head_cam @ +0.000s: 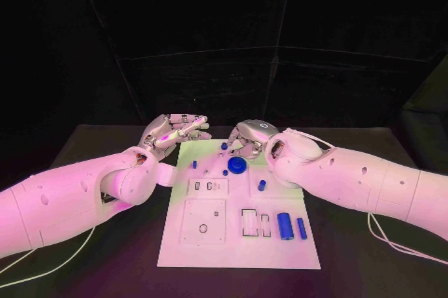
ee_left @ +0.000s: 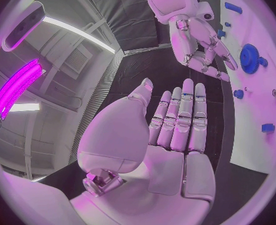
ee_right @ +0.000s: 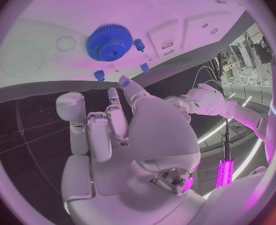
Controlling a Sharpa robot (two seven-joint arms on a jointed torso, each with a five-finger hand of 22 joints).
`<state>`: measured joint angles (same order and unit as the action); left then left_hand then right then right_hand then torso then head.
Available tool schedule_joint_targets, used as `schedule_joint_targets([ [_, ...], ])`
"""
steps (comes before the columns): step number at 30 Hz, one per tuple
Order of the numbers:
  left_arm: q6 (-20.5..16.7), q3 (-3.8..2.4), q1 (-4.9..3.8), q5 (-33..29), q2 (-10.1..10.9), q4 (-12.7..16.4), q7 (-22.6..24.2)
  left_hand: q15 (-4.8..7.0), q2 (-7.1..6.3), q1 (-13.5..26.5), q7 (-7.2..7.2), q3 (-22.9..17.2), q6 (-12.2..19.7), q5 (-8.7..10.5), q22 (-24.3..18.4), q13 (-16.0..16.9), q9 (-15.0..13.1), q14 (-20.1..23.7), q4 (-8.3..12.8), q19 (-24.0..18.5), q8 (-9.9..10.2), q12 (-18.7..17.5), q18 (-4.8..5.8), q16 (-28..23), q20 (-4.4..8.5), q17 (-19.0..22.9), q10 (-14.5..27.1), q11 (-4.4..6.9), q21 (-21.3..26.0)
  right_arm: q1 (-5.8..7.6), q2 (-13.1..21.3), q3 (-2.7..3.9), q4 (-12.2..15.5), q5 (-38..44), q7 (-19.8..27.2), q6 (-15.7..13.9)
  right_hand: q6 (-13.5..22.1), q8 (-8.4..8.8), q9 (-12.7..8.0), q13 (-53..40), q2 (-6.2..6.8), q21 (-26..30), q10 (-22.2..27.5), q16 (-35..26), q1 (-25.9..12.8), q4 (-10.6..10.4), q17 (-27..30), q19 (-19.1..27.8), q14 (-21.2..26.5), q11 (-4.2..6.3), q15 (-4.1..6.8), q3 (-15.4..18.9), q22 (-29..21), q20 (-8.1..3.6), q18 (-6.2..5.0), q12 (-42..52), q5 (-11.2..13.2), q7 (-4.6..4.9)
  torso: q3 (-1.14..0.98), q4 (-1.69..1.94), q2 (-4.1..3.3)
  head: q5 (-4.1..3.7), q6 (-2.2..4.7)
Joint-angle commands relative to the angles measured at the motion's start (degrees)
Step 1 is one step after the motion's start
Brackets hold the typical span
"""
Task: Assemble the parts on the task board
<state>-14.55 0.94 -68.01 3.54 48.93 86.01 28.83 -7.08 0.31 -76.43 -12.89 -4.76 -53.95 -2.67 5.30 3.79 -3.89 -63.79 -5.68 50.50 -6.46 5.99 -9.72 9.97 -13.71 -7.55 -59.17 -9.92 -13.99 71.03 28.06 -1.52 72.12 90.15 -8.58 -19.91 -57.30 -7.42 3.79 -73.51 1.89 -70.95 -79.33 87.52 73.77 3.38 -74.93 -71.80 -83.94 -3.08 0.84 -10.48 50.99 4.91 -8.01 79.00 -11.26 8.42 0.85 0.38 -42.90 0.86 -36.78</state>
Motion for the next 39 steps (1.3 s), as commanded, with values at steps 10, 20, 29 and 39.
schedule_joint_targets([
  [10, 0.64, -0.05, -0.09, 0.29, 0.3, 0.09, 0.19, -0.18, 0.47, -0.09, -0.13, -0.1, -0.35, -0.12, -0.06, -0.02, 0.07, -0.06, 0.29, 0.42, 0.26, -0.32, -0.83, -0.29, -0.16, -0.07, -0.23, 0.0, 0.36, 0.09, 6.38, -0.04, 5.81, -1.85, -1.32, 7.28, 3.9, 2.36, 0.0, 1.81, 3.72, -0.08, 1.52, 0.16, -4.35, -3.11, -7.4, 0.24, -4.51, -1.2, -0.71, 5.96, -0.29, 0.92, 0.7, -1.59, -1.7, 0.82, 0.01, 0.03, -0.01, -0.39, 0.05],
  [20, 0.73, -0.05, -0.08, 0.29, 0.14, -0.16, 0.16, -0.18, 0.47, -0.09, -0.13, -0.1, -0.35, -0.12, -0.06, -0.02, 0.07, -0.06, 0.29, 0.42, 0.26, -0.32, -0.83, -0.29, -0.16, -0.07, -0.23, 0.0, 0.36, 0.07, 5.48, -0.07, 4.9, -1.95, -2.03, 10.49, 4.66, 2.66, 0.06, 1.74, 3.62, -0.17, 1.63, 0.24, -4.02, -4.14, -7.65, 0.2, -4.55, -1.47, -0.95, 7.83, -0.15, 1.16, 0.72, -1.58, -1.85, 1.1, 0.0, 0.26, -0.03, -0.47, -0.21],
  [29, 0.77, -0.05, -0.08, 0.29, 0.06, -0.25, 0.13, -0.18, 0.47, -0.09, -0.13, -0.1, -0.35, -0.12, -0.06, -0.02, 0.07, -0.06, 0.29, 0.42, 0.26, -0.32, -0.83, -0.29, -0.16, -0.07, -0.23, 0.0, 0.36, 0.04, 3.45, -0.08, 2.9, -1.49, -2.42, 10.94, 4.74, 2.56, 0.15, 1.05, 2.47, -0.44, 1.23, 0.42, -2.34, -4.16, -8.2, 0.02, -4.67, -1.51, -1.02, 8.16, 0.21, 1.27, 0.77, -1.1, -2.05, 1.14, 0.05, 0.24, -0.02, -0.44, -0.4],
  [39, 0.77, -0.05, -0.08, 0.29, 0.1, -0.24, 0.08, -0.19, 0.5, -0.03, -0.13, -0.07, -0.36, -0.12, -0.16, -0.03, 0.08, -0.07, 0.46, 0.43, 0.37, -0.45, -0.84, -0.44, -0.18, -0.09, -0.28, -0.01, 0.45, -0.07, 2.66, -0.09, 1.74, -0.59, -2.89, 11.16, 4.41, 2.24, 0.24, 0.55, 0.98, -0.56, 0.97, 0.49, -0.21, -3.61, -8.4, 0.01, -4.7, -1.43, -0.98, 7.83, 0.26, 1.26, 0.77, -0.79, -1.79, 1.07, 0.06, 0.19, -0.01, -0.35, -0.51],
])
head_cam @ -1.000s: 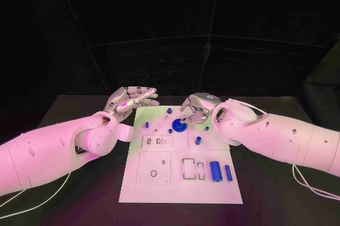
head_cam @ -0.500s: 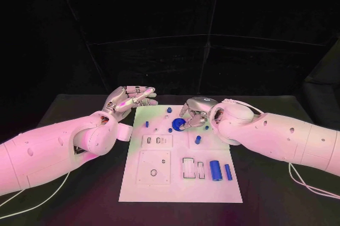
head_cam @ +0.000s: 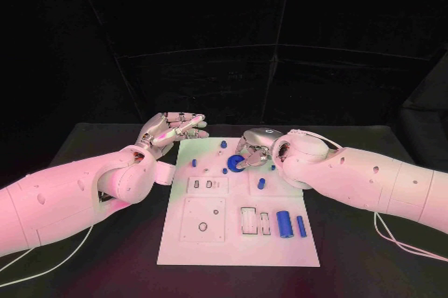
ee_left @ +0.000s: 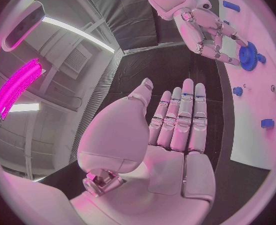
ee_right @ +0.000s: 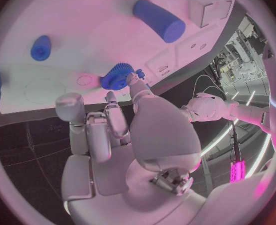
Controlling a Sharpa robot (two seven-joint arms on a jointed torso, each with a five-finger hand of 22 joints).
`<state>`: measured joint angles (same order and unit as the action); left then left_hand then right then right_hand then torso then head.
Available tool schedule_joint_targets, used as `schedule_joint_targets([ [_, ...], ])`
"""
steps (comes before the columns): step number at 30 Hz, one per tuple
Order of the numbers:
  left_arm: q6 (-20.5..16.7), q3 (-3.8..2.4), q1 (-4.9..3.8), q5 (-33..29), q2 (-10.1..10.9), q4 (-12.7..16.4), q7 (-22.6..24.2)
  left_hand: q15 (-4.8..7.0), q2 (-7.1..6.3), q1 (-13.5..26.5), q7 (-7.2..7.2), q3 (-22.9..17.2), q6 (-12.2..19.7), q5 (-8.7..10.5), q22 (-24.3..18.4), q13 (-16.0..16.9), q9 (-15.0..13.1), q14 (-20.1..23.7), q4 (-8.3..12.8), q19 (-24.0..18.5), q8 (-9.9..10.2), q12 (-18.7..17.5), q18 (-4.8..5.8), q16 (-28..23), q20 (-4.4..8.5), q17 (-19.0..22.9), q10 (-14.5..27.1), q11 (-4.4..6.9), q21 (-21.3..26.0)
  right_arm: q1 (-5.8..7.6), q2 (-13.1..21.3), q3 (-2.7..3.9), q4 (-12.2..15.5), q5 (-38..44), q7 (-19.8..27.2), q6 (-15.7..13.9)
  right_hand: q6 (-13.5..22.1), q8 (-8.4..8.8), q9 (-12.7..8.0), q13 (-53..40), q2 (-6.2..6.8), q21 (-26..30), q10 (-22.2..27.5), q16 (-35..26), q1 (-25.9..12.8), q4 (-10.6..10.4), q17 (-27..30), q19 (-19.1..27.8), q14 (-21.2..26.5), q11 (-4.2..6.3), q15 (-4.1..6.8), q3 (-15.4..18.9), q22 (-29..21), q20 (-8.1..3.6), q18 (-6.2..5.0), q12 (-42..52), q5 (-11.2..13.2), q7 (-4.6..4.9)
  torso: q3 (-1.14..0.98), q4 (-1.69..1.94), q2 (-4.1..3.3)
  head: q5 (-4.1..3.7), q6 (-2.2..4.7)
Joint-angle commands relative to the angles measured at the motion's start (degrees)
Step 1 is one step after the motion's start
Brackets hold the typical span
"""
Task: Assemble the parts on the task board
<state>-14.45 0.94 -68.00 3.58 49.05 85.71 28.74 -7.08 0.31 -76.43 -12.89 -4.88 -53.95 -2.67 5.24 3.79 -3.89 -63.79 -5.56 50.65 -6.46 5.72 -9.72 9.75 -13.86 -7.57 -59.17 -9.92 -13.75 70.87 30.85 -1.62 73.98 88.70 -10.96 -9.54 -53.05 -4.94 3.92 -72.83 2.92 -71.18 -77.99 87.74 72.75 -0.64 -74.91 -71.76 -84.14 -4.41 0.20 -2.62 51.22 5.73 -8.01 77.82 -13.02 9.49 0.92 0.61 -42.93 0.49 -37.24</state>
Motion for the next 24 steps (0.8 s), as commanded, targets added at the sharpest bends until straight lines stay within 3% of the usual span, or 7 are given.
schedule_joint_targets([
  [1, 0.68, -0.05, -0.09, 0.25, -0.02, 0.06, 0.17, -0.2, 0.5, -0.03, -0.13, 0.06, -0.36, -0.12, -0.1, -0.03, 0.08, -0.07, 0.33, 0.28, 0.37, -0.19, -0.83, -0.22, -0.03, -0.08, -0.28, -0.01, 0.22, 0.08, -0.18, 0.02, -0.18, 0.97, -0.51, 0.95, 0.08, -0.31, 0.12, -0.2, -0.23, -0.36, -0.41, 0.28, 1.09, 0.52, -8.46, -0.03, -4.51, -0.08, -0.33, -0.11, 0.07, 0.43, 0.77, 0.43, 0.12, -0.02, 0.0, -0.03, 0.03, 0.03, -0.07],
  [20, 0.78, -0.05, -0.09, 0.25, -0.06, -0.07, -0.01, -0.2, 0.5, -0.03, -0.13, 0.06, -0.36, -0.12, -0.1, -0.03, 0.08, -0.07, 0.33, 0.28, 0.37, -0.19, -0.83, -0.22, -0.03, -0.08, -0.28, -0.01, 0.22, -0.32, -0.82, 0.01, -0.6, 2.49, -0.97, 2.28, 0.09, -0.37, 0.09, -0.25, -0.37, -0.52, -0.39, 0.38, 2.07, 1.1, -8.8, -0.11, -4.58, -0.06, -0.3, -0.23, 0.3, 0.4, 0.82, 0.42, 0.79, -0.02, -0.05, -0.02, 0.03, -0.04, -0.24],
  [24, 0.8, -0.05, -0.09, 0.25, -0.06, -0.11, -0.04, -0.2, 0.5, -0.03, -0.13, 0.06, -0.36, -0.12, -0.1, -0.03, 0.08, -0.07, 0.33, 0.28, 0.37, -0.19, -0.83, -0.22, -0.03, -0.08, -0.28, -0.01, 0.22, -0.38, -0.9, 0.01, -0.59, 2.84, -1.32, 0.95, -1.02, -1.05, 0.29, -0.7, -1.53, -0.72, -0.74, 0.43, 2.86, 1.36, -8.95, -0.26, -4.61, 0.12, -0.19, -0.93, 0.59, 0.33, 0.85, 0.72, 1.6, -0.24, -0.05, -0.05, 0.02, -0.02, -0.23],
])
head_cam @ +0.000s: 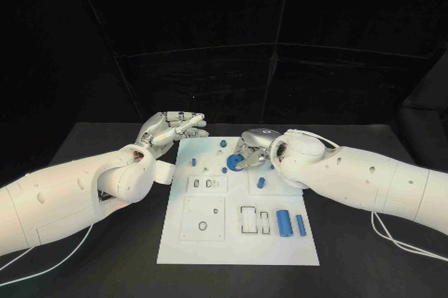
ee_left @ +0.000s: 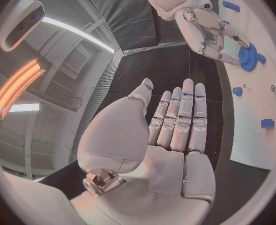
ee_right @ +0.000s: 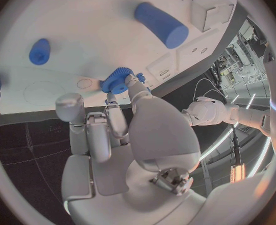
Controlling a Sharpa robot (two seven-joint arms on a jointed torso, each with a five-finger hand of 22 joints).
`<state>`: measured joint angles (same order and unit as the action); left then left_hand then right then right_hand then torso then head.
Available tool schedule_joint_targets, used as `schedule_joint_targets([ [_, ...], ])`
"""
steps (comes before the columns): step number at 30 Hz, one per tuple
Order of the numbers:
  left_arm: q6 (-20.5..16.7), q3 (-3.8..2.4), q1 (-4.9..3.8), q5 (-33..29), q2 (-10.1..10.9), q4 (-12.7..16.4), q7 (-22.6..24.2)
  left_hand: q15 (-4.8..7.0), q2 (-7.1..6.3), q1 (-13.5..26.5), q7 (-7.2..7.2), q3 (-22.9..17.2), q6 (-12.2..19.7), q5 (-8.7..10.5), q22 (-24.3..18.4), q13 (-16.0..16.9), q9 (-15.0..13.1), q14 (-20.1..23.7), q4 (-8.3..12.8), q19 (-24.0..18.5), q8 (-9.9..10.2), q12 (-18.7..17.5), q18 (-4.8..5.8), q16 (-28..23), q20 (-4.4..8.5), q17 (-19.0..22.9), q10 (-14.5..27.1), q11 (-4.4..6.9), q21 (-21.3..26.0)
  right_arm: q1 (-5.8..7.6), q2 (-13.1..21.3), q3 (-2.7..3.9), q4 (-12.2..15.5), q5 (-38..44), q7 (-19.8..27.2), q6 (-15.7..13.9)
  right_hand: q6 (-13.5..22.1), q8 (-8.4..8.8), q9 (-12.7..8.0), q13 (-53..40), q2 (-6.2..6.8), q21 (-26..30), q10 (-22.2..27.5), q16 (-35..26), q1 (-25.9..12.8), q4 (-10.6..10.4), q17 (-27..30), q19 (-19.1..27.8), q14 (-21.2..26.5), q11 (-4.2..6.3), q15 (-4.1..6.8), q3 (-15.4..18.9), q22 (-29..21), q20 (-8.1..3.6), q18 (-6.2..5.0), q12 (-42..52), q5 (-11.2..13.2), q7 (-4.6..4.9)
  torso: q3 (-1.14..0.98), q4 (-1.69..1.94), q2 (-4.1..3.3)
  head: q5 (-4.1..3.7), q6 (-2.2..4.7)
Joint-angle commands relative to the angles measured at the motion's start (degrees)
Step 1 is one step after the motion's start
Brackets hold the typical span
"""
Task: Assemble the parts on the task board
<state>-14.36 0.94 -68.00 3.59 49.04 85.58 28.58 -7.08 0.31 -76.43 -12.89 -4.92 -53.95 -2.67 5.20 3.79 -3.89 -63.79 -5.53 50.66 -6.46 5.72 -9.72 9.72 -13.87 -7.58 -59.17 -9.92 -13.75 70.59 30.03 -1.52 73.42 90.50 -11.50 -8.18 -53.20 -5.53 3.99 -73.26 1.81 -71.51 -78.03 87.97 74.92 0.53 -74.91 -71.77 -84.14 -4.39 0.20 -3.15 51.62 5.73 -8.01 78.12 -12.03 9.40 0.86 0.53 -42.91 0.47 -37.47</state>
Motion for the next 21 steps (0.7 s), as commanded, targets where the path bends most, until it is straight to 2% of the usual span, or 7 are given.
schedule_joint_targets([
  [1, 0.73, -0.05, -0.09, 0.24, -0.06, 0.01, 0.09, -0.19, 0.5, -0.03, -0.13, 0.09, -0.36, -0.12, -0.06, -0.03, 0.08, -0.07, 0.3, 0.27, 0.37, -0.19, -0.84, -0.19, -0.02, -0.06, -0.28, -0.01, 0.22, -0.12, -0.1, -0.09, -0.01, 1.19, -0.95, -1.15, -1.44, -0.77, 0.3, -0.58, -1.07, -0.5, -0.96, 0.24, 0.98, 0.26, -9.09, -0.36, -4.63, 0.21, -0.1, -0.85, 0.36, 0.28, 0.88, 0.64, 1.16, -0.26, 0.01, 0.03, -0.01, 0.0, 0.01],
  [4, 0.81, -0.05, -0.09, 0.24, -0.06, -0.02, 0.0, -0.2, 0.51, 0.02, -0.15, 0.11, -0.36, -0.12, -0.1, -0.04, 0.08, -0.07, 0.35, 0.28, 0.41, -0.25, -0.84, -0.25, -0.03, -0.08, -0.29, -0.03, 0.26, -0.2, -0.1, -0.09, 0.12, 1.82, -1.39, -3.87, -3.62, -1.85, 0.54, -2.29, -3.01, -0.89, -2.28, 0.36, 2.05, 0.65, -9.49, -0.73, -4.72, 0.73, 0.29, -2.81, 0.96, -0.04, 0.96, 1.85, 3.28, -0.84, 0.03, 0.04, 0.0, -0.03, 0.01],
  [5, 0.84, -0.05, -0.09, 0.24, -0.05, -0.03, -0.04, -0.2, 0.51, 0.02, -0.15, 0.11, -0.36, -0.12, -0.1, -0.04, 0.08, -0.07, 0.35, 0.28, 0.41, -0.25, -0.84, -0.25, -0.03, -0.08, -0.29, -0.03, 0.26, -0.23, -0.07, -0.09, 0.2, 2.12, -1.56, -5.61, -4.63, -2.29, 0.64, -3.07, -3.73, -1.08, -2.88, 0.42, 2.48, 0.86, -9.68, -0.91, -4.76, 1.03, 0.54, -3.77, 1.26, -0.21, 1.01, 2.4, 3.42, -1.18, 0.04, 0.04, 0.0, 0.02, -0.01],
  [7, 0.87, -0.05, -0.09, 0.24, -0.05, -0.03, -0.06, -0.2, 0.51, 0.02, -0.15, 0.11, -0.36, -0.12, -0.1, -0.04, 0.08, -0.07, 0.35, 0.28, 0.41, -0.25, -0.84, -0.25, -0.03, -0.08, -0.29, -0.03, 0.26, -0.27, -0.01, -0.09, 0.35, 2.41, -1.66, -7.61, -5.51, -2.59, 0.67, -3.89, -4.31, -1.29, -3.49, 0.49, 3.0, 1.26, -9.92, -1.11, -4.81, 1.36, 0.83, -4.97, 1.58, -0.47, 1.07, 2.97, 3.45, -1.53, 0.04, 0.1, 0.02, 0.02, 0.0],
  [11, 0.92, -0.05, -0.09, 0.24, -0.03, -0.05, -0.09, -0.2, 0.51, 0.02, -0.15, 0.11, -0.36, -0.12, -0.1, -0.04, 0.08, -0.07, 0.35, 0.28, 0.41, -0.25, -0.84, -0.25, -0.03, -0.08, -0.29, -0.03, 0.26, -0.35, 0.22, -0.08, 0.92, 2.74, -1.27, -11.78, -6.56, -2.71, 0.54, -4.79, -4.2, -1.59, -4.19, 0.63, 2.88, 1.87, -10.37, -1.42, -4.9, 1.74, 1.22, -6.93, 2.03, -0.93, 1.17, 3.55, 1.75, -1.91, 0.05, 0.15, 0.02, 0.09, 0.03],
  [15, 0.95, -0.04, -0.09, 0.24, 0.0, -0.07, -0.11, -0.2, 0.51, 0.02, -0.15, 0.11, -0.36, -0.12, -0.1, -0.04, 0.08, -0.07, 0.35, 0.28, 0.41, -0.25, -0.84, -0.25, -0.03, -0.08, -0.29, -0.03, 0.26, -0.38, 0.48, -0.07, 1.7, 2.86, -0.69, -14.71, -6.76, -2.6, 0.43, -5.1, -3.81, -1.75, -4.42, 0.7, 2.45, 2.01, -10.62, -1.59, -4.95, 1.8, 1.29, -7.59, 2.3, -1.03, 1.24, 3.73, 1.62, -1.96, 0.05, 0.09, 0.04, 0.19, 0.11],
  [21, 0.98, -0.04, -0.09, 0.24, 0.04, -0.06, -0.16, -0.2, 0.51, 0.02, -0.15, 0.11, -0.36, -0.12, -0.1, -0.04, 0.08, -0.07, 0.35, 0.28, 0.41, -0.25, -0.84, -0.25, -0.03, -0.08, -0.29, -0.03, 0.26, -0.38, 0.55, -0.05, 2.67, 2.91, -0.29, -16.28, -6.85, -2.33, 0.25, -5.18, -3.08, -1.8, -4.5, 0.76, 1.57, 2.06, -10.81, -1.65, -4.99, 1.8, 1.31, -8.33, 2.34, -1.1, 1.26, 3.73, 1.82, -1.94, 0.07, 0.08, -0.01, 0.33, 0.17],
])
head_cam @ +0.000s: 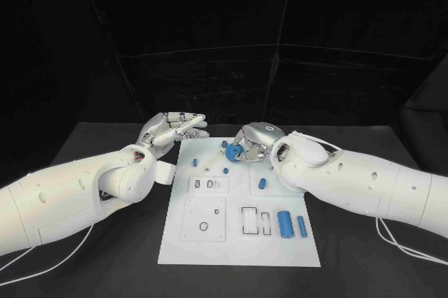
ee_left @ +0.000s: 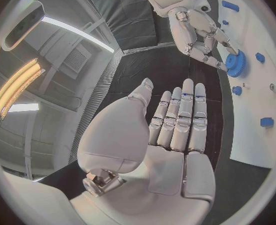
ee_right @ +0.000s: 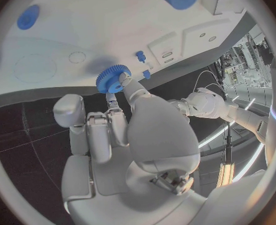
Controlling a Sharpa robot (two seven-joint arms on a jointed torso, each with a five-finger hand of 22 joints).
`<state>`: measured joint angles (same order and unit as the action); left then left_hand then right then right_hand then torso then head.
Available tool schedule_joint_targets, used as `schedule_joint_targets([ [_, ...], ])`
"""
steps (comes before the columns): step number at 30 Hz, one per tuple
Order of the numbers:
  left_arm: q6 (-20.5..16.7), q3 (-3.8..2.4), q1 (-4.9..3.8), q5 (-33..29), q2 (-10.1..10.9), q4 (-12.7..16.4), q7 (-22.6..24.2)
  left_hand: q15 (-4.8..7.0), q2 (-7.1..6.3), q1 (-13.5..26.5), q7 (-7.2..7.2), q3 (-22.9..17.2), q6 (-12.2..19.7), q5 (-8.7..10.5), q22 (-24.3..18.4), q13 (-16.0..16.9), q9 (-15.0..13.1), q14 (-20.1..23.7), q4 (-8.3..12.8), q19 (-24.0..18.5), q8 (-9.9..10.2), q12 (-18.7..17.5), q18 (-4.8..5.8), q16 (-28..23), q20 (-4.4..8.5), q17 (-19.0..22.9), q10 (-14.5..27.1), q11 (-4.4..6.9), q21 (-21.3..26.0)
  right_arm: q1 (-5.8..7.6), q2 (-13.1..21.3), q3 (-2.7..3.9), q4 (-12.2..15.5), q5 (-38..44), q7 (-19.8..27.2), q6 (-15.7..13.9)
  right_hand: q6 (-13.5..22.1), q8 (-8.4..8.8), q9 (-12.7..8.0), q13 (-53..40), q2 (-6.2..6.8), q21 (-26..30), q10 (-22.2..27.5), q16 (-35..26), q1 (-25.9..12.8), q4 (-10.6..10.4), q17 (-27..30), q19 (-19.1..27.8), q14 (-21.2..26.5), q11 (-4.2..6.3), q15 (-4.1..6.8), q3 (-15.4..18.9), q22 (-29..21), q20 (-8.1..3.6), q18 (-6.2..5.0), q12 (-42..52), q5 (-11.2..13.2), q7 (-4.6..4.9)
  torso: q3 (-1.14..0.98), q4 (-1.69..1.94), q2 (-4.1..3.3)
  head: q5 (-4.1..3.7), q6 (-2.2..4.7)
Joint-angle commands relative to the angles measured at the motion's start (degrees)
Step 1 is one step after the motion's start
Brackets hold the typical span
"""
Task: Assemble the parts on the task board
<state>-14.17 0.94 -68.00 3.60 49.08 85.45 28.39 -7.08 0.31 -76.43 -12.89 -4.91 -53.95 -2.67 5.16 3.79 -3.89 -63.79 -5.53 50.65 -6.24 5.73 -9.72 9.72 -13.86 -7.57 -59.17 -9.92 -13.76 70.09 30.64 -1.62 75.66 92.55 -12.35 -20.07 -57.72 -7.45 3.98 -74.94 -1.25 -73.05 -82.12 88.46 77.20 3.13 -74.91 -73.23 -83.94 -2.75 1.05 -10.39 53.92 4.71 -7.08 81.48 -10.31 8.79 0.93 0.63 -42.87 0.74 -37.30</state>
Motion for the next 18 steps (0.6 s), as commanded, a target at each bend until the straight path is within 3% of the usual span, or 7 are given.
schedule_joint_targets([
  [1, 0.78, -0.04, -0.09, 0.23, 0.0, 0.07, 0.03, -0.2, 0.51, 0.02, -0.15, 0.11, -0.36, -0.12, -0.06, -0.04, 0.08, -0.07, 0.35, 0.28, 0.19, -0.25, -0.84, -0.26, -0.04, -0.09, -0.29, -0.03, 0.26, 0.11, -0.18, 0.05, 0.44, 0.81, 0.62, -4.48, -2.33, -0.37, 0.24, -3.5, 0.07, -0.28, -0.42, 0.27, -0.83, -0.55, -10.84, -0.2, -5.19, 0.16, 0.47, -1.19, 0.07, -0.09, 0.34, 0.37, 0.11, -1.33, 0.0, -0.01, -0.05, 0.06, -0.01],
  [8, 0.83, -0.04, -0.09, 0.23, -0.11, -0.02, -0.01, -0.2, 0.51, 0.02, -0.15, 0.11, -0.36, -0.12, -0.06, -0.04, 0.08, -0.07, 0.35, 0.28, 0.19, -0.25, -0.84, -0.26, -0.04, -0.09, -0.29, -0.03, 0.26, 0.12, -2.31, 0.07, -1.23, -0.15, 0.68, -3.33, -2.3, -0.12, 0.11, -3.47, 0.44, -0.29, -0.4, 0.29, -1.49, -0.62, -10.9, -0.21, -5.2, 0.12, 0.44, -1.77, 0.08, -0.08, 0.35, 0.3, 0.36, -1.27, -0.03, -0.02, -0.07, 0.64, 0.08],
  [18, 0.88, -0.04, -0.09, 0.23, -0.45, -0.27, -0.03, -0.2, 0.51, 0.02, -0.15, 0.11, -0.36, -0.12, -0.06, -0.04, 0.08, -0.07, 0.35, 0.28, 0.19, -0.25, -0.84, -0.26, -0.04, -0.09, -0.29, -0.03, 0.26, 0.13, -6.05, 0.11, -5.69, -1.5, 0.94, -0.7, -2.11, 0.2, -0.01, -3.41, 0.75, -0.29, -0.34, 0.31, -2.03, -0.65, -10.96, -0.21, -5.21, 0.03, 0.38, -2.3, 0.09, -0.05, 0.36, 0.2, 0.59, -1.16, -0.01, -0.06, -0.06, 0.68, -0.13],
])
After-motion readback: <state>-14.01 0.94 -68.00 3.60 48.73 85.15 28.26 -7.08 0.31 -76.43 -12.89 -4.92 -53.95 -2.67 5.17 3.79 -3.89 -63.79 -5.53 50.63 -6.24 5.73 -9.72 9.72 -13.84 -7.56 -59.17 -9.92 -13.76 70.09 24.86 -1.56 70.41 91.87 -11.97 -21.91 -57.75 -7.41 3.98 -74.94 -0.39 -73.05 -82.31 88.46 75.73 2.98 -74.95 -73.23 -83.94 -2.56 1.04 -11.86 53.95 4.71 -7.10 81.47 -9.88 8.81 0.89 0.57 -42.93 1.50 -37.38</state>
